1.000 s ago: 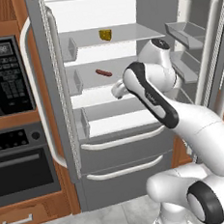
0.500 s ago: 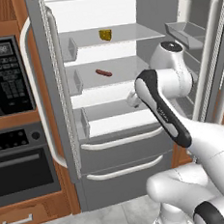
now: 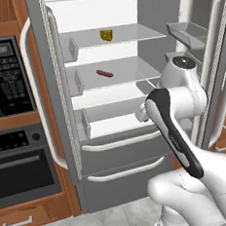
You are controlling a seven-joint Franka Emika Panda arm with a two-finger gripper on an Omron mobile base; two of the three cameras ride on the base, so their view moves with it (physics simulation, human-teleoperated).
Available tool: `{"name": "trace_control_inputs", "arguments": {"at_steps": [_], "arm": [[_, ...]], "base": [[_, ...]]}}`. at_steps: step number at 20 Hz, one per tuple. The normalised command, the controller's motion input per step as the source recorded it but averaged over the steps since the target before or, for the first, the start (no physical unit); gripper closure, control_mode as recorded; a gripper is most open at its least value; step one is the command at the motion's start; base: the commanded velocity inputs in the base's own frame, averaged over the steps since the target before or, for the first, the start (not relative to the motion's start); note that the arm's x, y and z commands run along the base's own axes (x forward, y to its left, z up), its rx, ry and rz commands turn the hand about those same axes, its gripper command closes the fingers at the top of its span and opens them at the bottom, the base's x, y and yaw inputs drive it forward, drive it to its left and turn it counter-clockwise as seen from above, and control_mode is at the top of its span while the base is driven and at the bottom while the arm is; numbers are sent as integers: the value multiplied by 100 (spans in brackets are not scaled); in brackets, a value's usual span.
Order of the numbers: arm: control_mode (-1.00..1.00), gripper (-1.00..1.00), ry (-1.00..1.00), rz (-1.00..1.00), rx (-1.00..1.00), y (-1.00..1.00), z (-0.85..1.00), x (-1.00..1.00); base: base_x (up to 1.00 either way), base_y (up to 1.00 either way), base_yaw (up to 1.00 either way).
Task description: Retrieve the sausage and cheese from the fridge and place them on the cutting board on the counter.
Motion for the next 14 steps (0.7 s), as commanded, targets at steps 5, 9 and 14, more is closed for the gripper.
{"name": "trace_control_inputs", "arguments": {"at_steps": [5, 9, 14], "arm": [[-100, -100, -1, -3, 1, -2, -1, -7], [-100, -100, 0, 0, 0, 0, 0, 0], [-100, -100, 0, 0, 0, 0, 0, 0]], "base": [[0, 0, 0], [0, 0, 0], [0, 0, 0]]}}
